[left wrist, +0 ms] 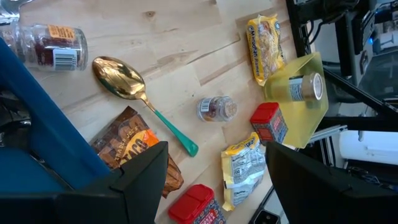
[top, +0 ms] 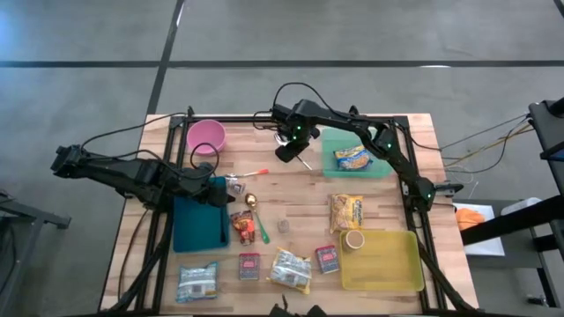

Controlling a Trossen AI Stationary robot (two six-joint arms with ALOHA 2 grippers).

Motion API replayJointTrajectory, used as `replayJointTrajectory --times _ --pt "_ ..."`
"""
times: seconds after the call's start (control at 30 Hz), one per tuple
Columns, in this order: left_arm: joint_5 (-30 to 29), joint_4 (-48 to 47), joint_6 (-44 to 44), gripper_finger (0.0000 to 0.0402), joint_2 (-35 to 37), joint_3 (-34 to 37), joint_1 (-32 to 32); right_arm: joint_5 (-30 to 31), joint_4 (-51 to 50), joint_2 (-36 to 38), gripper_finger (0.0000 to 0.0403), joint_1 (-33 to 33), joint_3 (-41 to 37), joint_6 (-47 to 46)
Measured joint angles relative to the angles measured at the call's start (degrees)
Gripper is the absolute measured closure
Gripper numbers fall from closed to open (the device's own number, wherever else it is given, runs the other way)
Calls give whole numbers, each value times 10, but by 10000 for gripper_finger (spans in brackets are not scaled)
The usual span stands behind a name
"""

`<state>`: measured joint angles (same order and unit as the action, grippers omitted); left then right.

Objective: Pick & Place Food Item
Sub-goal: Put the silver spoon into the blue bin

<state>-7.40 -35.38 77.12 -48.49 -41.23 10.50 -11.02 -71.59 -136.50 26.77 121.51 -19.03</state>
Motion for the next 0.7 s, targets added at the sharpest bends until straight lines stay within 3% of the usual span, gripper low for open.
replayJointTrajectory --times 0.17,0.4,0.7 --pt "-11 0 30 126 0 0 0 -50 3 35 384 -6 0 47" --pt "-89 8 43 126 0 0 0 -133 17 101 385 -17 0 65" --pt "-201 132 1 127 -1 0 -13 -214 118 178 385 -59 1 38"
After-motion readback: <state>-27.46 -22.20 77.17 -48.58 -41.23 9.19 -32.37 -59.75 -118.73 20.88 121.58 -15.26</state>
